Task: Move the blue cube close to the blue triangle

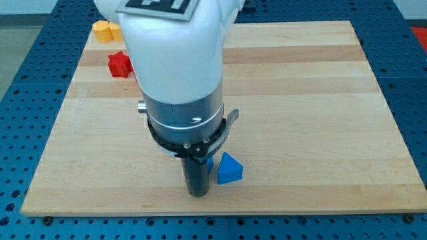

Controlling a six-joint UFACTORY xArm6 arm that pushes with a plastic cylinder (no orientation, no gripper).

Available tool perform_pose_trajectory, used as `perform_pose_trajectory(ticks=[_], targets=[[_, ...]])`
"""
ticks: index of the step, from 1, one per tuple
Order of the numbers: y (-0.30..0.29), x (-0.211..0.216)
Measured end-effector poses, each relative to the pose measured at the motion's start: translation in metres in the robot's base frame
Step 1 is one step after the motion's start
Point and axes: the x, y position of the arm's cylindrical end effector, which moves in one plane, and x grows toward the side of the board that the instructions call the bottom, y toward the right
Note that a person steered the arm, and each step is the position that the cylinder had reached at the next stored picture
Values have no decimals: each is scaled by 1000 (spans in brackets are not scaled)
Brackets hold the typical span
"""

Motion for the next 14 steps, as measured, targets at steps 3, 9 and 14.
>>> perform_pose_trajectory(ticks=[3,9,14], targets=[[-83,-35],[-87,-44],[-18,-47]])
